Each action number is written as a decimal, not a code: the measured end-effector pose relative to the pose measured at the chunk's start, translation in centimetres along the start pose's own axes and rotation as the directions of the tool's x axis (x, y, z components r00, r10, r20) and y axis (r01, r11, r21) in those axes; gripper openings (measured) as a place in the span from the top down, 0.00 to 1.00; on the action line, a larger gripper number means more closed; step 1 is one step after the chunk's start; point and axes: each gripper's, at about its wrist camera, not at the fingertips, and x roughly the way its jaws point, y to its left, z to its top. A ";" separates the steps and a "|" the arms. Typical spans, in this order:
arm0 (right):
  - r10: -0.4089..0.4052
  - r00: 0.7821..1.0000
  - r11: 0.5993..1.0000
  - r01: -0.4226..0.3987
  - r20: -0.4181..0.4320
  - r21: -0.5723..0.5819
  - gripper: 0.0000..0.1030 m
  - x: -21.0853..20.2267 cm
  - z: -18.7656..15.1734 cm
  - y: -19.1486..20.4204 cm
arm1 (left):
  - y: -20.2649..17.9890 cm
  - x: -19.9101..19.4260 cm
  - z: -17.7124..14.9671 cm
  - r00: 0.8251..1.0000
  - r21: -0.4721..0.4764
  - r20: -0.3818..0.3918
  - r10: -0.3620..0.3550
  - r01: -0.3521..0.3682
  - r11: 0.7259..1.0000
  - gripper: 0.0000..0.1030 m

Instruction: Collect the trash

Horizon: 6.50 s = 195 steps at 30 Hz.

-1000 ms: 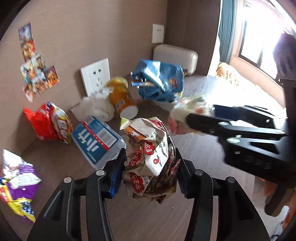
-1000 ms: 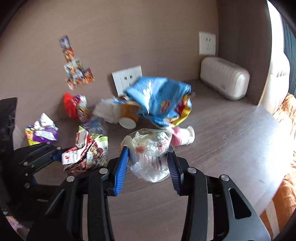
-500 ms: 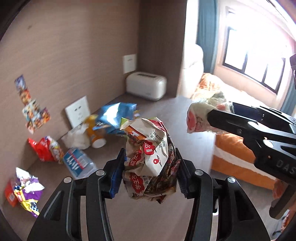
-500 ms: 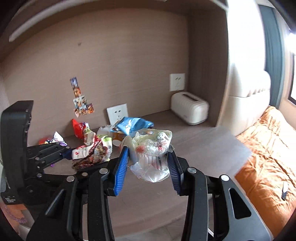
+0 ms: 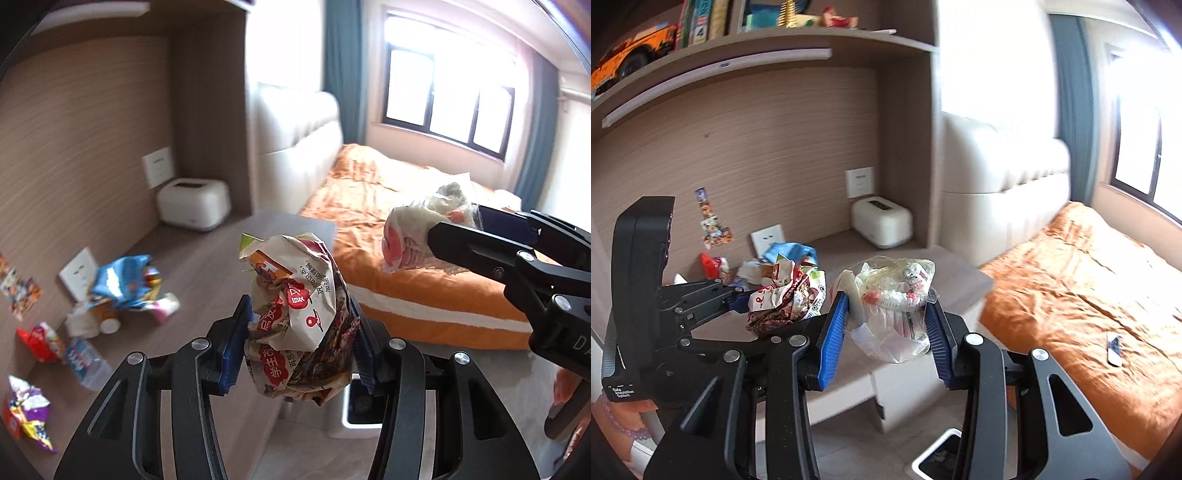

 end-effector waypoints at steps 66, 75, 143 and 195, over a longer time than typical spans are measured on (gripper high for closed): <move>-0.149 0.873 0.941 0.269 -0.464 0.206 0.04 19.6 -36.9 -21.8 | -16.5 38.7 -25.0 0.897 0.123 -0.406 -0.173 0.241 0.963 0.05; -0.243 0.914 0.938 0.307 -0.325 0.160 0.04 11.7 -24.0 -18.5 | -14.4 28.2 -14.9 0.945 0.087 -0.276 -0.177 0.208 0.974 0.05; 0.560 0.798 0.796 -0.593 -0.224 -0.122 0.04 35.3 3.7 12.2 | 28.1 9.1 -9.3 0.787 -0.494 -0.310 0.534 -0.613 0.616 0.05; 0.427 0.860 0.896 -0.444 0.280 -0.005 0.62 6.9 10.9 7.1 | 19.7 -7.8 1.5 0.930 -0.264 0.096 0.354 -0.319 0.910 0.44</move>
